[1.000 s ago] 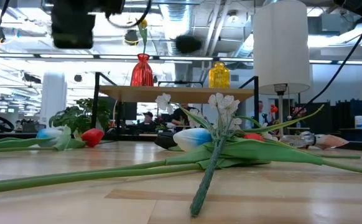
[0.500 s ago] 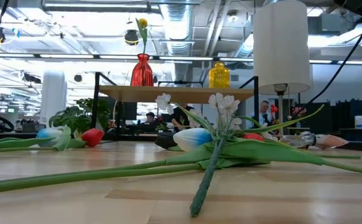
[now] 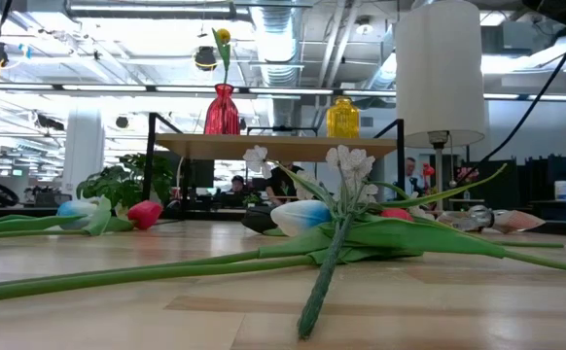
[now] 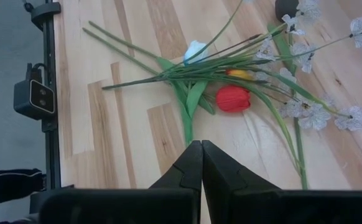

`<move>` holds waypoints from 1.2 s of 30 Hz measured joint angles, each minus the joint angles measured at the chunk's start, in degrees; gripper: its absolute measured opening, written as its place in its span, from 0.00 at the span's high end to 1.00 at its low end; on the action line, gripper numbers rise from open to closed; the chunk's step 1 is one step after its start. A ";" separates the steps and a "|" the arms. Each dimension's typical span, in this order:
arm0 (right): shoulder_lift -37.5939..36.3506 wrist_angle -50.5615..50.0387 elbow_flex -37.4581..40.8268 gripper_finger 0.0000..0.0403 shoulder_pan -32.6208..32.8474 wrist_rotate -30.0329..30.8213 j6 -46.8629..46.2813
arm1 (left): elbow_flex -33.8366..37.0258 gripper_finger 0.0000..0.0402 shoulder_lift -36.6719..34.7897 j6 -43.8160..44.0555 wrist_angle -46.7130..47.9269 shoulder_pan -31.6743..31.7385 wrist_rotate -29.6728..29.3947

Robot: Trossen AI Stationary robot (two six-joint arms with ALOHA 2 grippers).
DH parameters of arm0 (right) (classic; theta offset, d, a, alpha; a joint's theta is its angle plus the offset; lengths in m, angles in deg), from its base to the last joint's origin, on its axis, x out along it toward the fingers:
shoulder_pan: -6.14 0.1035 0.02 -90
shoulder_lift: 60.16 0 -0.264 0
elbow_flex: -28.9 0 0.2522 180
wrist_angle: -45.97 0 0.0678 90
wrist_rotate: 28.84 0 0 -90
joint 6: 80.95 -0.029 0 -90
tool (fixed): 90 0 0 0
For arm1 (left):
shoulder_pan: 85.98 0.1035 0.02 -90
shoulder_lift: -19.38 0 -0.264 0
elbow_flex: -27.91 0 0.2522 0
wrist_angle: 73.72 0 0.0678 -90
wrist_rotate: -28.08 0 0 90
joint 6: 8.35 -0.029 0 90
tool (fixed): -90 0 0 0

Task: Pick and place flowers into a vace then onto a shelf
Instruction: Put the left black flower into the red vase on the shelf

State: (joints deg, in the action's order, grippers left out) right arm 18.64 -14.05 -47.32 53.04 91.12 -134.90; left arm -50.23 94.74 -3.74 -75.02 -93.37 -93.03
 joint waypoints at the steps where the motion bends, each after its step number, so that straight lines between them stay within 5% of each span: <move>1: 0.00 0.02 0.01 1.00 0.00 0.00 -0.03 | 0.00 1.00 -1.07 -0.94 0.66 0.52 -4.61; 5: 0.00 0.20 0.00 1.00 0.00 0.00 -0.05 | 0.00 1.00 -5.73 -5.19 1.48 2.74 -19.57; 9: 0.00 0.17 0.00 1.00 -0.02 0.02 -0.03 | 0.00 1.00 -9.80 -7.35 1.85 6.42 -24.96; 24: 0.00 0.26 0.00 1.00 -0.04 0.14 -2.39 | 0.09 1.00 -8.60 -5.72 3.85 18.62 -30.28; 36: 0.00 0.17 0.00 1.00 -0.04 0.32 -3.04 | 2.32 1.00 -7.11 -1.16 3.72 22.92 -27.74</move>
State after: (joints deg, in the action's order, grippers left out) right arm 18.64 -13.88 -47.32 52.99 91.44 -137.94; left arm -47.91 87.63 -4.91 -71.29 -70.45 -120.77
